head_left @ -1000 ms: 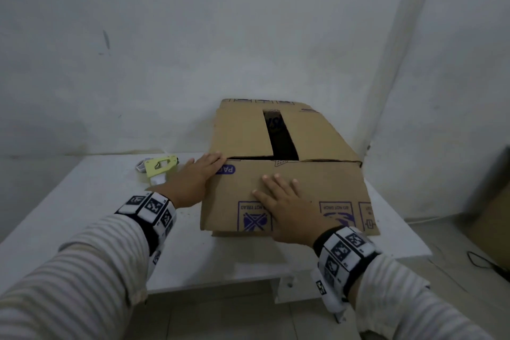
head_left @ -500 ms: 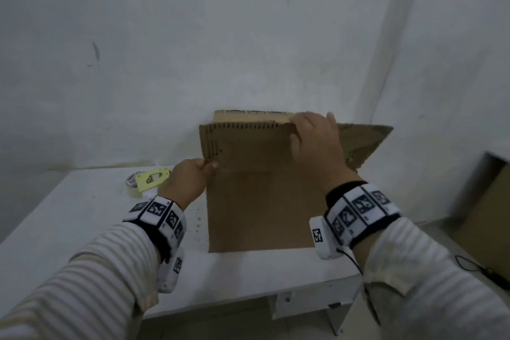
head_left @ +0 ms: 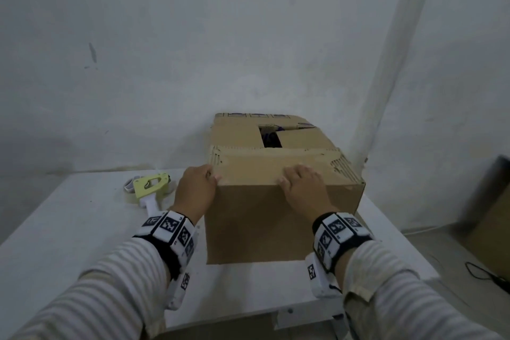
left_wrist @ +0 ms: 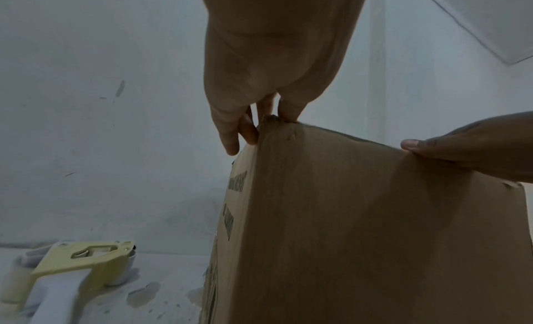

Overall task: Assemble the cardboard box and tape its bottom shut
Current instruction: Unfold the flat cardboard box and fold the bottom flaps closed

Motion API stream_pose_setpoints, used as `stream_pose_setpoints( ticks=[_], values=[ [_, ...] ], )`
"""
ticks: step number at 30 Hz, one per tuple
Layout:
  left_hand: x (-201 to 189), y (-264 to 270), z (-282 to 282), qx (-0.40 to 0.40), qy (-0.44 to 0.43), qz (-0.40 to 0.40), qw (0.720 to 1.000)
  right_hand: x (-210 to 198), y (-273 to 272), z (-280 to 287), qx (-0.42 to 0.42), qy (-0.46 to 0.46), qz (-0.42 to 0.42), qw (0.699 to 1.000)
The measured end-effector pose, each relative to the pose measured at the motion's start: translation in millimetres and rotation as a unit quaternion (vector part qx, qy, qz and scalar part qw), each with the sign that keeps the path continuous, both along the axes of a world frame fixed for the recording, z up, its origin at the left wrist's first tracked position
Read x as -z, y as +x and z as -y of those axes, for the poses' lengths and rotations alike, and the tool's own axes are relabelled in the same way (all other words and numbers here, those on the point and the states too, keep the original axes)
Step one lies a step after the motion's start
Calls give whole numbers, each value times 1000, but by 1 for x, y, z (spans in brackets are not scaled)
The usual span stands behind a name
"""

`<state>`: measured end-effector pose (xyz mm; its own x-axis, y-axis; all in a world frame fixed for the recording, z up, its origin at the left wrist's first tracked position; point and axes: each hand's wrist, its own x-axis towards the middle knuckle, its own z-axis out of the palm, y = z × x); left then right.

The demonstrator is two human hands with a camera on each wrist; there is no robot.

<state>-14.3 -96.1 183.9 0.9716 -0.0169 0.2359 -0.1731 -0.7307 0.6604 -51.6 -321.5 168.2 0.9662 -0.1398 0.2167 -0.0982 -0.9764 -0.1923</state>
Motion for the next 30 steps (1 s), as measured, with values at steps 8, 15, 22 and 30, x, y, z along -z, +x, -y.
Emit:
stream_pose_setpoints(
  ticks=[8, 15, 22, 30],
  values=[
    [-9, 13, -2, -1, 28, -63, 998, -22, 2, -9, 30, 30, -57, 997],
    [-52, 41, 4, 23, -6, -67, 997, -87, 11, -18, 18, 40, -120, 992],
    [-95, 124, 25, 25, 43, -38, 998, -141, 70, 8, -34, 44, -84, 995],
    [-81, 206, 44, 19, 131, -162, 978, -132, 141, 76, -75, 37, -282, 956]
  ],
)
